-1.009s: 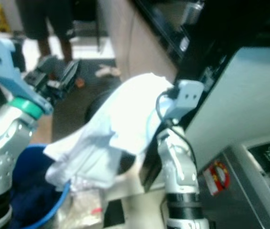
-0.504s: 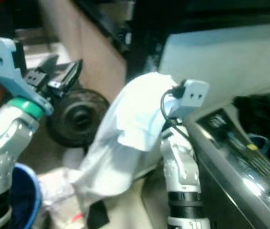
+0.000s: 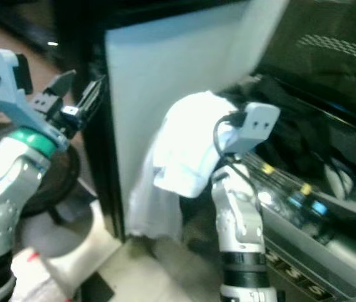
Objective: Clothes washing
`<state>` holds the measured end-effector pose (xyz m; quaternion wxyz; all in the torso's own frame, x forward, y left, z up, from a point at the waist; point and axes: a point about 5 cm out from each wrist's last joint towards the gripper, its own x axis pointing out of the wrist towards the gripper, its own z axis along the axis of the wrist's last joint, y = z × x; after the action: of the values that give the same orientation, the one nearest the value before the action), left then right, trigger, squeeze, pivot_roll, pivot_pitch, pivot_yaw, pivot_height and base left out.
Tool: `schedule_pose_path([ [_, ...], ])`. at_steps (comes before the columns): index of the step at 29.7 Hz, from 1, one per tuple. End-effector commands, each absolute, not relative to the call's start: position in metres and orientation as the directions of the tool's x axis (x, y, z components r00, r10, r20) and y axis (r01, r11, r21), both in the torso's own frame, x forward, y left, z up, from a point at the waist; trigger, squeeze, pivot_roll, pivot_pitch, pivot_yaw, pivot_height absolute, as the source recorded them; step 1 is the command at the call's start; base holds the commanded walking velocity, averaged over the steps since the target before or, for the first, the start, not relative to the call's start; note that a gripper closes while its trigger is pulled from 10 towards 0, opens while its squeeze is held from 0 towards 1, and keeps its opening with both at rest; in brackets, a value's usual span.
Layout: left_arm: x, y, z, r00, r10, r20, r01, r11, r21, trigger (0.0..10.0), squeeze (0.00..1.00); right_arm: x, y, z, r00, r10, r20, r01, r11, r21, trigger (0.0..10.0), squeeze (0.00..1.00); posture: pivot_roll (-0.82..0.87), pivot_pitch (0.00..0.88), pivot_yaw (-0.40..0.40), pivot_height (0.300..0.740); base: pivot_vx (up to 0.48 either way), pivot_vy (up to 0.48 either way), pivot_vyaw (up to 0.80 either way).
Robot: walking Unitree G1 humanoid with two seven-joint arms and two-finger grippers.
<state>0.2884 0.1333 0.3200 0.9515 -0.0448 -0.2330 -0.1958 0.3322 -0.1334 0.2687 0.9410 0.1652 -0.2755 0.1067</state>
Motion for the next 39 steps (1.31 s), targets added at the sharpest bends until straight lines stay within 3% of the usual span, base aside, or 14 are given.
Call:
schedule_pose_path([
  [1,0.289,0.132,0.319,0.818,-0.354,0.453,0.384,0.923,0.028,10.0,0.0,0.325,-0.133,0.303,0.742,0.086,0.665,-0.327,0.912,0.246,10.0,0.0,0.1,0.096,-0.005,0.724,0.0,0.0,-0.8],
  [10,0.29,0.133,0.319,0.833,-0.324,0.449,0.346,0.938,0.036,10.0,0.0,0.321,-0.127,0.343,0.636,0.082,0.767,-0.395,0.889,0.233,10.0,0.0,0.11,0.091,-0.014,0.724,0.0,0.0,-0.8],
  [29,0.291,0.134,0.319,0.838,-0.301,0.455,0.329,0.944,0.017,10.0,0.0,0.326,-0.13,0.335,0.671,0.06,0.739,-0.378,0.885,0.272,10.0,0.0,0.1,0.086,-0.013,0.724,0.0,0.0,-0.8],
  [39,0.292,0.136,0.319,0.846,-0.287,0.449,0.323,0.947,-0.003,10.0,0.0,0.329,-0.129,0.329,0.687,0.067,0.724,-0.364,0.894,0.262,10.0,0.0,0.11,0.093,-0.016,0.724,0.0,0.458,0.0],
])
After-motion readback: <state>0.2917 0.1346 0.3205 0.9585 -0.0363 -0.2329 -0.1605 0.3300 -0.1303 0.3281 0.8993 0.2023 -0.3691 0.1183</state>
